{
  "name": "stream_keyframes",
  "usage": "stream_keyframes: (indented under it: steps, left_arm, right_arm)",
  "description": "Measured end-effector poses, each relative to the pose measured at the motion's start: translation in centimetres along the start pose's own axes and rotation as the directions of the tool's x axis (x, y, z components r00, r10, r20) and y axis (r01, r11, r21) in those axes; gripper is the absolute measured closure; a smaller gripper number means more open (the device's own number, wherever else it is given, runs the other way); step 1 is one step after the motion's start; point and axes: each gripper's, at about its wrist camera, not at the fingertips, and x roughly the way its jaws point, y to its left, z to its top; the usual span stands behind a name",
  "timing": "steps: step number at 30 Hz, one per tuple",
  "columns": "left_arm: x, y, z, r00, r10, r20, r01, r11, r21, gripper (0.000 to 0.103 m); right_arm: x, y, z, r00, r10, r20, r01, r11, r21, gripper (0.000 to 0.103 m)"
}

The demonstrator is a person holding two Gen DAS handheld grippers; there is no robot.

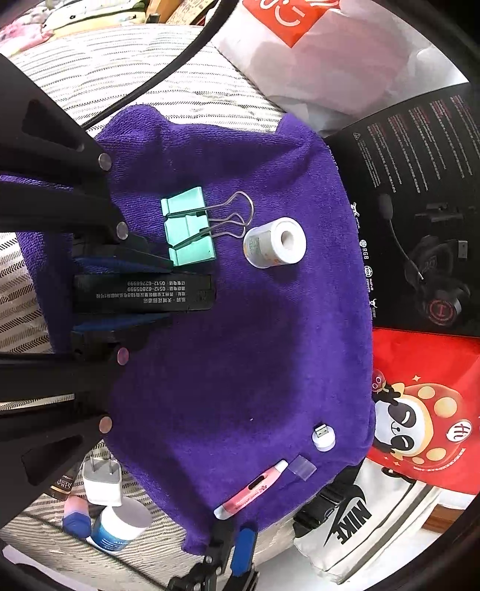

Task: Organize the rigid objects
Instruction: 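Lower the black cylinder beside the green clip and open the left gripper, then grasp the white ADMD Vaseline jar with the right gripper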

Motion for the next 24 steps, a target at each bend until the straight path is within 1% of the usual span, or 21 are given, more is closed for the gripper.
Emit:
stream_keyframes:
  steps: [2, 3, 4, 5, 6, 7, 9, 13, 15, 18, 19, 21, 23, 24]
  left_arm:
    - [0.1, -0.2, 0.1, 1.000, 0.000, -0.007, 0.000, 1.000, -0.008, 0.081]
    - [0.1, -0.3, 0.1, 1.000, 0.000, -0.009, 0.000, 1.000, -0.007, 0.079]
    - [0.2, -0.4, 0.1, 1.000, -0.005, -0.012, 0.005, 1.000, -0.005, 0.076]
    - [0.2, -0.6, 0.2, 1.000, -0.015, -0.016, 0.015, 1.000, -0.003, 0.066]
    - [0.3, -0.9, 0.1, 0.999, -0.026, -0.020, 0.026, 1.000, 0.003, 0.052]
    - [0.3, -1.3, 0.1, 1.000, -0.018, -0.025, 0.018, 1.000, 0.009, 0.049]
    - [0.2, -1.7, 0.1, 1.000, 0.011, -0.016, -0.011, 1.000, 0.005, 0.049]
    - [-0.3, -2.0, -0.2, 1.000, 0.022, -0.014, -0.022, 1.000, -0.009, 0.049]
    - [-1.3, -2.1, -0.6, 0.999, 0.039, 0.004, -0.039, 0.999, -0.009, 0.049]
    - [-3.8, -2.5, -1.5, 0.996, 0.084, 0.039, -0.084, 0.996, 0.004, 0.048]
    - [-4.5, -2.4, -1.8, 0.995, 0.084, 0.050, -0.085, 0.996, 0.010, 0.046]
    - [-6.1, -2.8, -2.5, 0.994, 0.083, 0.076, -0.085, 0.996, 0.023, 0.035]
    - [-7.6, -2.6, -3.7, 0.991, 0.091, 0.100, -0.093, 0.995, 0.021, 0.031]
    - [-8.0, -2.7, -4.2, 0.991, 0.087, 0.105, -0.089, 0.996, 0.014, 0.031]
  right_arm:
    - [-0.7, 0.0, -0.2, 1.000, -0.005, 0.009, 0.005, 1.000, 0.003, 0.058]
    - [-0.9, 0.0, -0.3, 1.000, -0.006, 0.013, 0.006, 1.000, 0.005, 0.057]
    - [-1.4, 0.0, -0.4, 1.000, -0.005, 0.019, 0.004, 1.000, 0.007, 0.055]
    - [-1.9, 0.0, -0.6, 1.000, -0.003, 0.027, 0.003, 1.000, 0.011, 0.052]
    - [-2.2, 0.0, -0.8, 1.000, -0.003, 0.031, 0.003, 1.000, 0.013, 0.051]
    - [-2.6, 0.1, -1.1, 0.999, -0.004, 0.036, 0.003, 1.000, 0.017, 0.051]
    - [-3.3, 0.1, -1.5, 0.999, 0.001, 0.049, -0.002, 1.000, 0.026, 0.051]
    - [-4.5, -0.1, -2.8, 0.998, 0.028, 0.049, -0.031, 0.998, 0.054, 0.050]
    - [-4.9, 0.0, -3.4, 0.998, 0.041, 0.043, -0.043, 0.997, 0.059, 0.048]
    - [-6.0, 0.4, -4.6, 0.997, 0.050, 0.051, -0.052, 0.997, 0.053, 0.047]
    - [-6.2, 0.6, -5.0, 0.997, 0.052, 0.051, -0.054, 0.998, 0.045, 0.047]
    - [-6.7, 1.1, -5.8, 0.997, 0.052, 0.050, -0.053, 0.998, 0.024, 0.047]
    - [-6.7, 1.6, -6.8, 0.997, 0.063, 0.047, -0.064, 0.998, 0.013, 0.047]
    - [-6.6, 1.7, -7.2, 0.996, 0.071, 0.044, -0.072, 0.997, 0.011, 0.047]
